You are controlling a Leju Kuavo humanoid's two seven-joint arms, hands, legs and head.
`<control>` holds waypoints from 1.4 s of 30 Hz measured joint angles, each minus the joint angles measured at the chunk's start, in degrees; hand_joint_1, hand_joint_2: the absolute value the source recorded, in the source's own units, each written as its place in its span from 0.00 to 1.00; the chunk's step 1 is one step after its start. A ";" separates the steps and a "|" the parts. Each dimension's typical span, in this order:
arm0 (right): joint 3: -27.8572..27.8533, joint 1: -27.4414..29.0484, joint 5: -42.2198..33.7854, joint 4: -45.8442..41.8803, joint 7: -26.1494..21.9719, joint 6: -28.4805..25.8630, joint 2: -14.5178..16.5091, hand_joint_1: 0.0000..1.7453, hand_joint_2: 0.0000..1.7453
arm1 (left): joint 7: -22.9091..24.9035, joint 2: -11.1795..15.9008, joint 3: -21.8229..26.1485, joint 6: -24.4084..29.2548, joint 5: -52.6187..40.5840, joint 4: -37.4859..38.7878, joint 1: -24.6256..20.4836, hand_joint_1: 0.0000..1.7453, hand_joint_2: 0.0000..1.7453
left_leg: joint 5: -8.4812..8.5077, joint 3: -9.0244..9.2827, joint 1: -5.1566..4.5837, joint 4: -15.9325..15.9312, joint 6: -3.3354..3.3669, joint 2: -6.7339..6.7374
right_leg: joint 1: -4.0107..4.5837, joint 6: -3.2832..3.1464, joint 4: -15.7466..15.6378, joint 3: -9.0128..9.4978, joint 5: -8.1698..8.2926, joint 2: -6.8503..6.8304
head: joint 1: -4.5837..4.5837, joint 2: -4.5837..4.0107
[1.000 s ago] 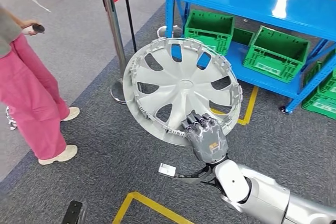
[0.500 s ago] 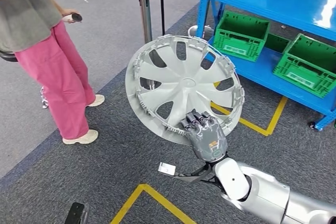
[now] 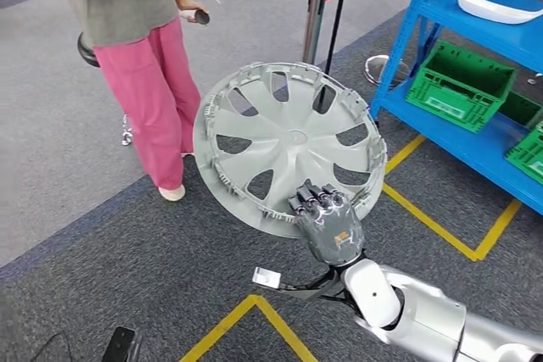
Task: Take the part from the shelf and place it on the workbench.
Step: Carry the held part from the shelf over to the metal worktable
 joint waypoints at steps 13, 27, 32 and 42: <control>-0.17 1.95 -0.04 -4.07 0.02 3.71 -1.58 1.00 1.00 | 2.07 0.60 -1.17 -0.18 -3.25 0.07 1.01 0.00 0.00 | -5.46 -8.76 0.66 14.85 -3.47 5.58 | -0.32 -1.04 -9.09 4.64 2.70 -5.01 | -0.96 0.00; 0.38 0.99 0.02 -5.68 -0.01 3.17 -2.52 1.00 1.00 | 3.93 1.63 -2.27 -0.45 -4.84 0.46 0.92 0.00 0.00 | -0.34 -0.93 0.32 0.60 0.05 3.27 | -0.34 1.45 8.65 -3.21 -6.34 -2.61 | -0.56 0.00; 0.56 0.61 0.03 -5.83 -0.01 3.50 -2.70 1.00 1.00 | 4.54 2.24 -2.55 -0.32 -4.89 0.52 0.97 0.00 0.00 | -0.16 -0.95 0.38 0.74 -0.47 -0.85 | -0.80 0.86 -4.94 1.87 1.74 1.63 | -0.59 0.00; -2.59 2.32 -0.02 -8.37 0.02 5.63 -4.83 1.00 1.00 | 7.30 4.45 -3.90 -1.05 -8.20 0.69 1.13 0.00 0.00 | -7.29 -9.26 0.43 16.28 -2.87 5.25 | -0.19 -0.97 -8.02 3.64 2.48 -3.83 | -1.09 0.00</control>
